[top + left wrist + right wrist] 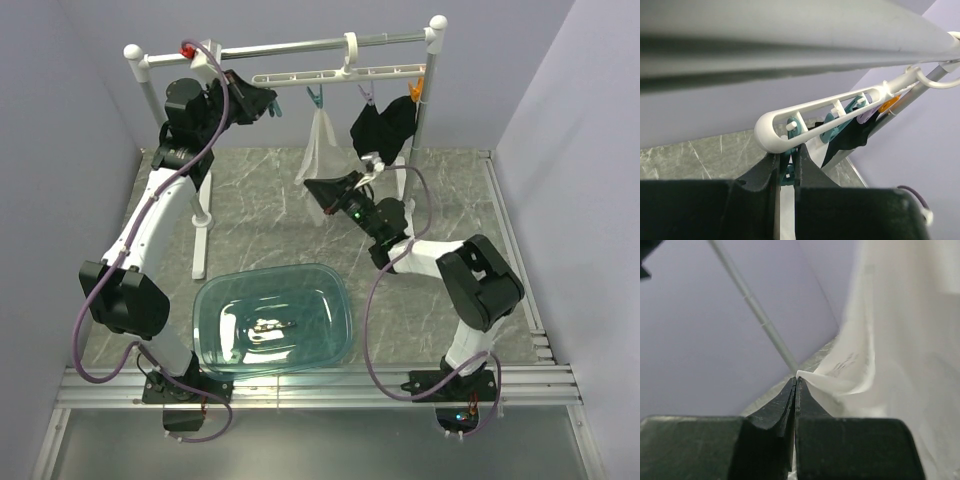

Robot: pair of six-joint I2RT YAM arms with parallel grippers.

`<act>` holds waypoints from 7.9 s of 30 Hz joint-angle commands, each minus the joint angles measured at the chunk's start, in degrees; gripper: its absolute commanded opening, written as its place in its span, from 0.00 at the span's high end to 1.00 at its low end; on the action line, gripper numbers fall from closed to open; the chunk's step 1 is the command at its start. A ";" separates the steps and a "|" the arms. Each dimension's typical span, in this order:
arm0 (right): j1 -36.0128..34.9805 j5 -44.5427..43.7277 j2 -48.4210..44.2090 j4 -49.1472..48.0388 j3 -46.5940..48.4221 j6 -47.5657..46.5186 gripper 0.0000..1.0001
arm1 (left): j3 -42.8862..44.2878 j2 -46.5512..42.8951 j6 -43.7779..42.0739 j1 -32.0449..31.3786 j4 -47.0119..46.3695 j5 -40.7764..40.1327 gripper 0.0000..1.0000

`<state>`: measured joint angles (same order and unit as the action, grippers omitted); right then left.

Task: Clip the underwear to the hanger

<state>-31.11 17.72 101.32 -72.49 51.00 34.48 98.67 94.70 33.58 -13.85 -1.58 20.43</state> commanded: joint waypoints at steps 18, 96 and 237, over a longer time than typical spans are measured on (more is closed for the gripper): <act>-7.47 -8.14 -4.73 4.72 5.95 -29.02 1.00 | -3.58 -0.56 -1.50 -2.41 9.41 8.58 1.00; -7.30 -3.74 3.62 -1.52 22.82 -60.67 1.00 | 4.95 6.20 -32.44 -3.82 31.99 22.20 1.00; -4.83 15.77 -13.69 33.64 11.05 -3.37 1.00 | -43.13 -26.14 -41.93 -12.52 -9.05 0.67 0.71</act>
<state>-36.51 31.48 87.57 -34.92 61.17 29.56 53.17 68.84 -7.81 -26.09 -7.09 22.85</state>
